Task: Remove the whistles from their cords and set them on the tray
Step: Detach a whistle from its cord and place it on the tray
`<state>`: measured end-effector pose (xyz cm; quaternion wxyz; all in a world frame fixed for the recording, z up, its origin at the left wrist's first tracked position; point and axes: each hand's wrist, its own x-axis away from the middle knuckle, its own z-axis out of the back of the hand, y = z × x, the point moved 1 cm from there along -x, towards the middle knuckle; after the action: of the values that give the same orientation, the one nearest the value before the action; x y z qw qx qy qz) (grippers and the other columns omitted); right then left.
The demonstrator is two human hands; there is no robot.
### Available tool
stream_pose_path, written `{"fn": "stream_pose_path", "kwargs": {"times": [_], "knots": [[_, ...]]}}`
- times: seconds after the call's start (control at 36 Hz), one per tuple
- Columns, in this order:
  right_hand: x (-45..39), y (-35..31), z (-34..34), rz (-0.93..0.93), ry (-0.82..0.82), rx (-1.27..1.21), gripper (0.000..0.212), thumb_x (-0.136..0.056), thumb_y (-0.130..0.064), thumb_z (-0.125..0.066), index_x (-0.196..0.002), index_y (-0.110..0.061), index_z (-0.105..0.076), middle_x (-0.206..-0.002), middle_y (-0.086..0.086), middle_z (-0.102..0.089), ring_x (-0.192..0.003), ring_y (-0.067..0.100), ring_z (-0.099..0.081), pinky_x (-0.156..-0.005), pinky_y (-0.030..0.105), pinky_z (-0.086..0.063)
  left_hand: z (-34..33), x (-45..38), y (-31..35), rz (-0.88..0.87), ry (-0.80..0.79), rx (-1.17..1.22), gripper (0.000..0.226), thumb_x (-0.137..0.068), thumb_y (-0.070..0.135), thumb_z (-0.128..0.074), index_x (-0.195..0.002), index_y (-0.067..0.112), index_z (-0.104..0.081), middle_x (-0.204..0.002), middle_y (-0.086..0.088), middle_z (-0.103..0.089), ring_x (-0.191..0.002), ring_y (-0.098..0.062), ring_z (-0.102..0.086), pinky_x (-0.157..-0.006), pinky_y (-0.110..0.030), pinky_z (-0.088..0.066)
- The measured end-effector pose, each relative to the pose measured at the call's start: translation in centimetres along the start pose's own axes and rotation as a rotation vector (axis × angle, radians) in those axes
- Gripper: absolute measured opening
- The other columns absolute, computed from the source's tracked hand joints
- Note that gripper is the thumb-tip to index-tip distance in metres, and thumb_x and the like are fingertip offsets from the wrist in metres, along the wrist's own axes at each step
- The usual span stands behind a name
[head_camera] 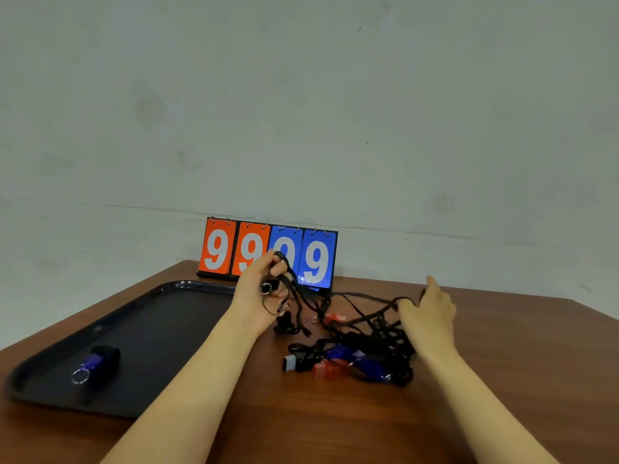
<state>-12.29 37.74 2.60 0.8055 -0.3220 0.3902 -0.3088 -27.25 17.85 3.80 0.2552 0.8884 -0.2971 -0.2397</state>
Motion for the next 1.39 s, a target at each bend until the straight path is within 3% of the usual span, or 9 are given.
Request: {"fn": "stream_pose_path", "kwargs": {"times": [0.11,0.33,0.44,0.53,0.75,0.94,1.11,1.28,1.39], "knots": [[1.8,-1.4,-0.5,0.239,-0.123,-0.007,0.082,-0.083,-0.008,-0.054,-0.153,-0.025,-0.015,-0.153,0.002,-0.02,-0.143,0.018,-0.013,-0.116,0.041,-0.021,-2.2,1.2,-0.6,0.12,-0.123,0.031,0.024,-0.095,0.025,-0.047,-0.074,0.014,-0.051,-0.054,0.004,-0.042,-0.043,-0.01,-0.04,-0.04,-0.019,-0.04],[5.0,-3.7,-4.0,0.382,-0.729,-0.235,0.044,-0.097,-0.028,-0.053,-0.137,-0.042,-0.042,-0.13,-0.025,-0.049,-0.118,-0.009,-0.045,-0.103,0.02,-0.039,-2.8,1.5,-1.4,0.28,-0.305,0.044,0.027,-0.068,0.015,-0.083,-0.073,0.011,-0.056,-0.054,0.003,-0.044,-0.045,-0.011,-0.041,-0.046,-0.023,-0.044],[4.7,-3.7,-3.2,0.394,-0.611,-0.243,0.021,-0.099,-0.026,-0.049,-0.091,-0.027,-0.068,-0.079,-0.02,-0.067,-0.073,-0.005,-0.061,-0.064,0.009,-0.042,-2.5,1.3,-1.0,0.205,-0.208,0.012,0.017,-0.083,0.021,-0.064,-0.071,0.013,-0.055,-0.054,0.005,-0.043,-0.047,-0.009,-0.041,-0.049,-0.019,-0.041],[4.0,-3.4,-2.1,0.329,-0.497,-0.327,0.026,-0.099,-0.024,-0.047,-0.088,-0.03,-0.07,-0.084,-0.018,-0.07,-0.062,-0.005,-0.06,-0.049,0.014,-0.044,-1.9,0.9,-0.7,0.085,-0.086,0.008,0.016,-0.085,0.023,-0.056,-0.073,0.014,-0.051,-0.054,0.005,-0.041,-0.046,-0.009,-0.04,-0.046,-0.017,-0.036],[2.3,-2.3,-1.6,0.476,-0.469,-0.071,0.027,-0.097,-0.017,-0.052,-0.102,-0.039,-0.066,-0.106,-0.023,-0.063,-0.101,-0.009,-0.055,-0.08,0.003,-0.037,-1.5,0.6,-1.1,-0.022,0.059,-0.156,0.025,-0.098,0.024,-0.045,-0.074,0.016,-0.048,-0.056,0.005,-0.04,-0.044,-0.006,-0.032,-0.041,-0.015,-0.025],[0.9,-1.0,1.5,0.205,-0.902,-0.149,0.067,-0.068,-0.017,-0.048,-0.131,-0.04,-0.049,-0.124,-0.013,-0.059,-0.113,0.006,-0.056,-0.092,0.028,-0.049,-1.6,1.0,-1.0,-0.011,0.119,-0.211,0.025,-0.098,0.024,-0.044,-0.075,0.016,-0.047,-0.057,0.004,-0.041,-0.045,-0.007,-0.035,-0.038,-0.013,-0.027],[0.7,-0.8,1.0,0.444,-0.523,0.31,0.041,-0.089,-0.016,-0.052,-0.119,-0.044,-0.053,-0.11,-0.011,-0.056,-0.094,0.001,-0.053,-0.08,0.018,-0.046,-1.6,1.0,-1.3,0.0,0.107,-0.344,0.025,-0.099,0.025,-0.046,-0.077,0.014,-0.052,-0.056,0.004,-0.041,-0.043,-0.007,-0.035,-0.034,-0.015,-0.029],[2.8,-3.3,1.1,0.22,-0.726,-0.508,0.053,-0.07,0.001,-0.044,-0.107,-0.026,-0.07,-0.091,-0.002,-0.067,-0.081,0.009,-0.061,-0.071,0.022,-0.049,-1.5,0.8,-1.5,-0.005,0.001,-0.431,0.02,-0.094,0.029,-0.053,-0.081,0.015,-0.059,-0.058,0.006,-0.04,-0.044,-0.007,-0.033,-0.036,-0.017,-0.028],[4.5,-4.0,-1.1,0.235,-0.579,-0.47,0.033,-0.094,-0.011,-0.046,-0.092,-0.028,-0.074,-0.09,-0.004,-0.073,-0.085,0.007,-0.067,-0.075,0.024,-0.053,-4.6,1.3,-1.2,0.069,-0.049,-0.669,0.027,-0.097,0.023,-0.048,-0.075,0.008,-0.048,-0.054,0.003,-0.037,-0.035,-0.005,-0.033,-0.04,-0.013,-0.023]]}}
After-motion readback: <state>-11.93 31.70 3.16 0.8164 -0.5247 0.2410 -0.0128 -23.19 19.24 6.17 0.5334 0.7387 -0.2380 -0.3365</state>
